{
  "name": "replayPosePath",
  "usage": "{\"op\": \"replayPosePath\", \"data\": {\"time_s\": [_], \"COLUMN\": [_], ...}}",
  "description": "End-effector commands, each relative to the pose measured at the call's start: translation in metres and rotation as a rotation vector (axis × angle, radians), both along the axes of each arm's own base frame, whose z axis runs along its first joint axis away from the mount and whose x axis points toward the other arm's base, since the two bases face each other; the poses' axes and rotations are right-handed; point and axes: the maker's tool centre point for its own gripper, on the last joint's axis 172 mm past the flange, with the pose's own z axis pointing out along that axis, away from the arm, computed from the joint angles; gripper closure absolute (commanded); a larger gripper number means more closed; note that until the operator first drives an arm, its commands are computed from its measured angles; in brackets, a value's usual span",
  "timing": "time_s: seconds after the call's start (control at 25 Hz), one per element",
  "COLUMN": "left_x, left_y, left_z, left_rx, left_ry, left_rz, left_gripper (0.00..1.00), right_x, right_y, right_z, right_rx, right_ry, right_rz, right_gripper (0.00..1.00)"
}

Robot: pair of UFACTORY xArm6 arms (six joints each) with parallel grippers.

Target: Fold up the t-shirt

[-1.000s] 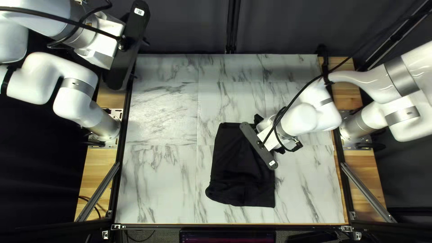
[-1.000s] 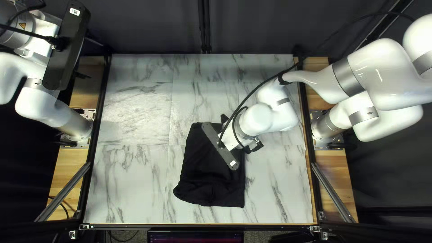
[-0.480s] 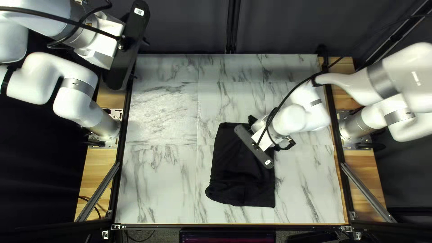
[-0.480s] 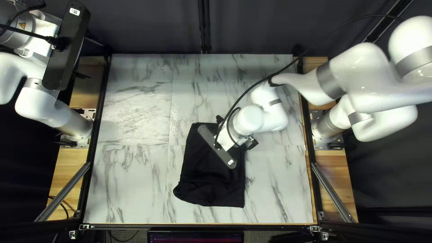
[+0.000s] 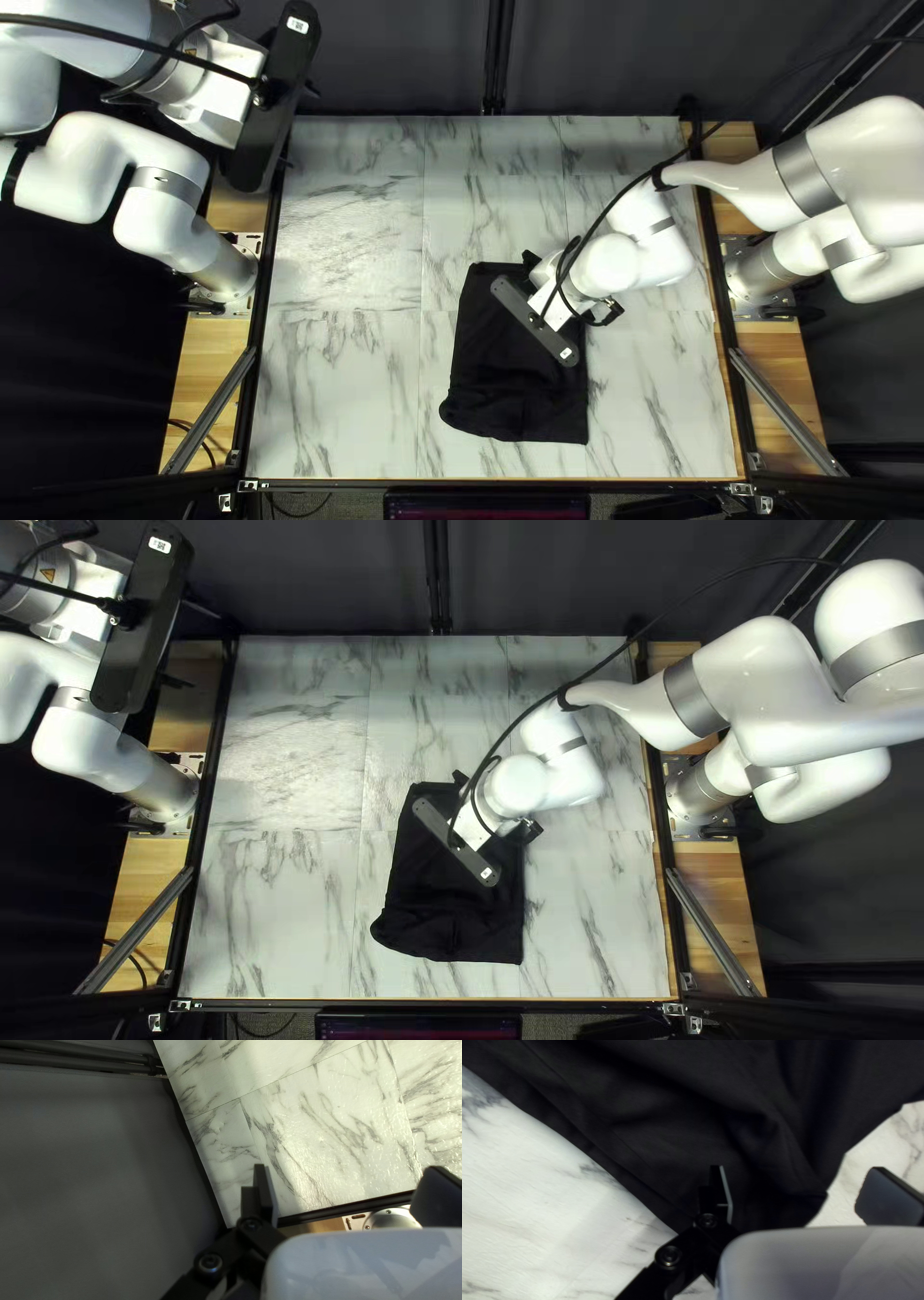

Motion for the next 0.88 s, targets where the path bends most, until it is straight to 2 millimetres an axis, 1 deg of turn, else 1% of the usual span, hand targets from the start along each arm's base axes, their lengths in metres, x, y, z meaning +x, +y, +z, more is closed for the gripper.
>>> {"op": "replayPosePath", "data": {"time_s": [0.04,0.08,0.12,0.16,0.32,0.44,0.64,0.76,0.88], "left_x": [0.0,0.0,0.0,0.0,0.0,0.0,0.0,0.0,0.0], "left_y": [0.0,0.0,0.0,0.0,0.0,0.0,0.0,0.0,0.0], "left_z": [0.0,0.0,0.0,0.0,0.0,0.0,0.0,0.0,0.0], "left_rx": [0.0,0.0,0.0,0.0,0.0,0.0,0.0,0.0,0.0], "left_ry": [0.0,0.0,0.0,0.0,0.0,0.0,0.0,0.0,0.0], "left_rz": [0.0,0.0,0.0,0.0,0.0,0.0,0.0,0.0,0.0], "left_gripper": [0.0,0.0,0.0,0.0,0.0,0.0,0.0,0.0,0.0], "right_x": [0.003,0.004,0.004,0.005,0.002,0.0,-0.015,-0.028,-0.039], "right_y": [-0.011,-0.014,-0.016,-0.017,-0.019,-0.014,0.004,0.015,0.022], "right_z": [0.002,0.001,0.0,-0.002,-0.01,-0.009,-0.004,-0.001,-0.002], "right_rx": [0.018,0.026,0.032,0.043,0.069,0.08,0.078,0.073,0.069], "right_ry": [0.025,0.036,0.041,0.051,0.076,0.086,0.089,0.085,0.08], "right_rz": [-0.022,-0.03,-0.033,-0.037,-0.041,-0.038,-0.035,-0.037,-0.038], "right_gripper": [0.7,0.92,0.98,1.0,1.0,1.0,1.0,1.0,1.0]}}
